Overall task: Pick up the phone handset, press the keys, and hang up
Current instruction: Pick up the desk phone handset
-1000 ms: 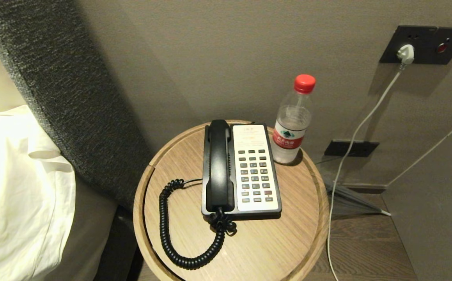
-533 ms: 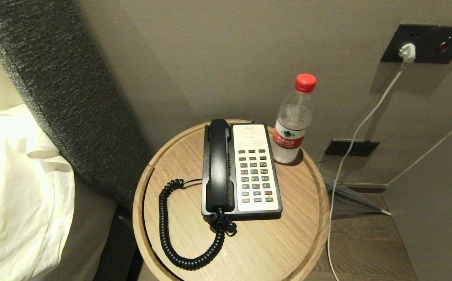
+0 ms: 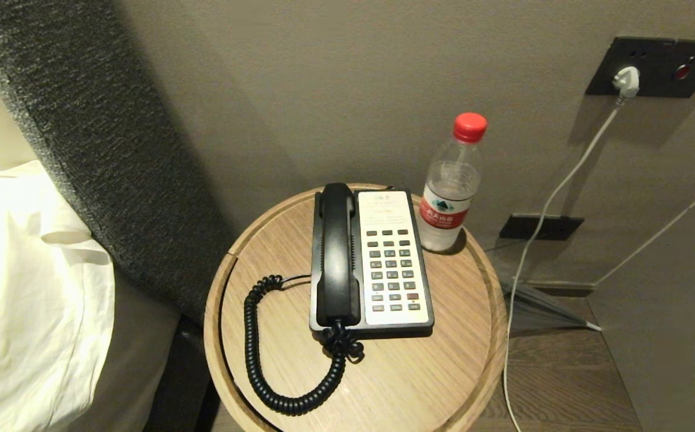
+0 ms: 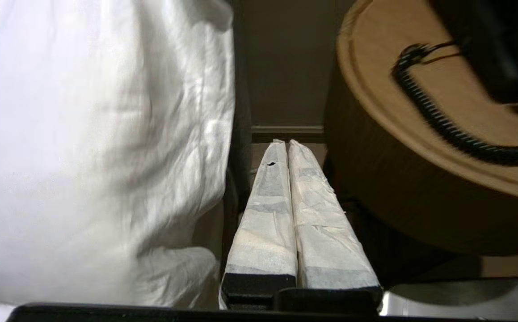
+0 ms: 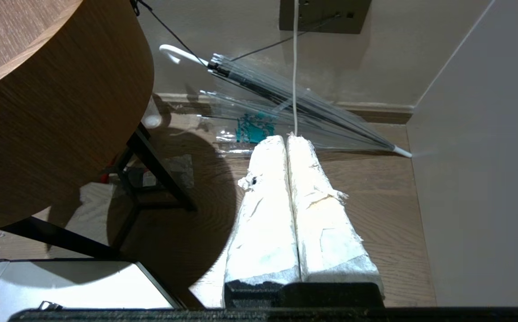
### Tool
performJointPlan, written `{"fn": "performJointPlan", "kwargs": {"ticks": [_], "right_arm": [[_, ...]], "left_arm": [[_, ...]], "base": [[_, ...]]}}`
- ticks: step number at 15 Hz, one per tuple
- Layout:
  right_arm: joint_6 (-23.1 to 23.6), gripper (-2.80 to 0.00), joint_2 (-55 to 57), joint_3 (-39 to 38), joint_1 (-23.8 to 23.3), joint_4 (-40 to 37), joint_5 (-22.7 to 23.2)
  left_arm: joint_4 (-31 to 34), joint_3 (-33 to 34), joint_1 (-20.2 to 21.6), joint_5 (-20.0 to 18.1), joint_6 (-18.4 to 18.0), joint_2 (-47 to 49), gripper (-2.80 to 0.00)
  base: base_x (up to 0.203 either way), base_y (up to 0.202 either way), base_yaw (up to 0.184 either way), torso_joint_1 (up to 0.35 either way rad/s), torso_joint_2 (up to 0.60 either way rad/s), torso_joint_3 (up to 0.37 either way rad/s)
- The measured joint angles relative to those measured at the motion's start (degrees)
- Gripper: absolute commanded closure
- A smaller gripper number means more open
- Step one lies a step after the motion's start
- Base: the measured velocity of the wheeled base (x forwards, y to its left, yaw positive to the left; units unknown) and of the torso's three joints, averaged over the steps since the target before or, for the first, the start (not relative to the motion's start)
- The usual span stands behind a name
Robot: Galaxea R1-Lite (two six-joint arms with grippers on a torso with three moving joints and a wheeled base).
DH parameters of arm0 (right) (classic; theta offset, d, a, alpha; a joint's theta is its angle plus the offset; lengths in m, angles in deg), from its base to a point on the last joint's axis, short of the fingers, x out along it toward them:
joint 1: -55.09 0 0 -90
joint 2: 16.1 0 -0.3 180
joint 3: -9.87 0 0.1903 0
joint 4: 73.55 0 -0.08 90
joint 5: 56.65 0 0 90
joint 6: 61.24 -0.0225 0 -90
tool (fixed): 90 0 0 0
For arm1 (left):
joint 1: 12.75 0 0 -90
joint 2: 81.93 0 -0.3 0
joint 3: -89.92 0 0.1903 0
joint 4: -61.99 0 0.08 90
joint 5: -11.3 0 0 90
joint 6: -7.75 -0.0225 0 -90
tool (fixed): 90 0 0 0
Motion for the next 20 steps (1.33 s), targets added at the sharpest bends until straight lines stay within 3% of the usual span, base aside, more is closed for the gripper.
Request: {"fn": "performJointPlan", "kwargs": {"ticks": [6, 7, 9, 11, 13, 17, 18, 20], "right_arm": [[0.02, 0.0, 0.0, -0.02, 0.04, 0.02, 0.0], [0.02, 0.0, -0.02, -0.02, 0.01, 0.02, 0.0], [0.02, 0.0, -0.02, -0.02, 0.0, 0.0, 0.0], [0.0, 0.0, -0.02, -0.05, 0.0, 0.02, 0.02], [0.02, 0.0, -0.02, -0.05, 0.0, 0.01, -0.01], [0.02, 0.0, -0.02, 0.0, 0.0, 0.0, 0.0], [0.0, 0.0, -0.02, 0.0, 0.0, 0.0, 0.0], [0.02, 0.0, -0.02, 0.0, 0.0, 0.01, 0.04]], "left_arm": [[12.45, -36.19, -0.92, -12.17, 5.83, 31.77, 0.0], [14.86, -42.54, -2.15, -13.25, 7.84, 37.93, 0.0], [19.54, -55.25, -8.42, -14.24, 13.31, 50.8, 0.0], [22.35, -64.34, -17.06, -12.15, 17.92, 61.65, 0.0], [22.69, -69.77, -26.28, -6.37, 20.64, 71.0, 0.0], [19.68, -73.28, -32.97, 1.79, 21.76, 81.32, 0.0], [19.34, -73.33, -34.28, 4.49, 21.56, 83.29, -2.8], [19.76, -73.54, -36.2, 6.44, 20.95, 85.64, -2.8]], "base": [[0.0, 0.0, 0.0, 0.0, 0.0, 0.0], [0.0, 0.0, 0.0, 0.0, 0.0, 0.0], [0.0, 0.0, 0.0, 0.0, 0.0, 0.0], [0.0, 0.0, 0.0, 0.0, 0.0, 0.0], [0.0, 0.0, 0.0, 0.0, 0.0, 0.0], [0.0, 0.0, 0.0, 0.0, 0.0, 0.0], [0.0, 0.0, 0.0, 0.0, 0.0, 0.0], [0.0, 0.0, 0.0, 0.0, 0.0, 0.0]]}}
